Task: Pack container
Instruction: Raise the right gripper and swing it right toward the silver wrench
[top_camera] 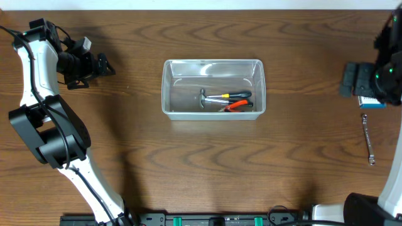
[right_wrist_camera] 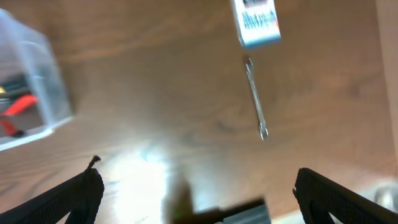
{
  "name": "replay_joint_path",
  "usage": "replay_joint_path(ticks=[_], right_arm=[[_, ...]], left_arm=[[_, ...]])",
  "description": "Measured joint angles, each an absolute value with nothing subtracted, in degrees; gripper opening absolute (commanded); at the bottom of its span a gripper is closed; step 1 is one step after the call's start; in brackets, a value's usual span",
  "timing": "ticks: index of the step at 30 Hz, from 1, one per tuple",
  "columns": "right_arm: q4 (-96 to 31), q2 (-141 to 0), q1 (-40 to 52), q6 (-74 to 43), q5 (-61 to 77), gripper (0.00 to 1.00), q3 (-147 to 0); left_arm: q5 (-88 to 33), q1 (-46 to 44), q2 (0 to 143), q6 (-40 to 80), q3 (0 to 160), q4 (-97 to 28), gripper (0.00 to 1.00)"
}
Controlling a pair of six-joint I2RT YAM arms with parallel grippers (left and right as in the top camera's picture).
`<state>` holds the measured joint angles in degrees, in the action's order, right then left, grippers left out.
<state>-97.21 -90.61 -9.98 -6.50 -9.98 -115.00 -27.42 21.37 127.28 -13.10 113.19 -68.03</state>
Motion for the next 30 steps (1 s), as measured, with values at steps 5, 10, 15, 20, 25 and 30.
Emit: replay_joint_path(ticks=[5,10,15,20,25,30], right_arm=[[-97.1,-90.6,-14.3,-8.4,-9.9,0.99,-109.2],[-94.3,-90.6,-18.9,-9.6,-9.8,0.99,-105.5],[-92.0,-90.6,-21.5,-10.3,-8.2,0.99,-105.1],[-92.2,-90.6,-21.6,-8.4,-3.7,0.99,-105.1],[-96.0,-90.6,-21.6,-3.1,-0.1,0.99,-105.1],[-97.1,-90.6,-21.6,2.9,3.1,0.99,-105.0]], left_arm=[[-27.4,21.4,127.3,-13.1,113.2,-68.0,0.98],[-27.4,21.4,127.3,-13.1,113.2,-68.1,0.98],[-27.4,21.4,127.3,-13.1,113.2,-68.1,0.98],[-27.4,21.4,127.3,-13.1,113.2,-68.1,0.98],[-27.4,21.4,127.3,-13.1,113.2,-68.0,0.98],[-27.4,21.4,127.3,-13.1,113.2,-68.1,0.98]])
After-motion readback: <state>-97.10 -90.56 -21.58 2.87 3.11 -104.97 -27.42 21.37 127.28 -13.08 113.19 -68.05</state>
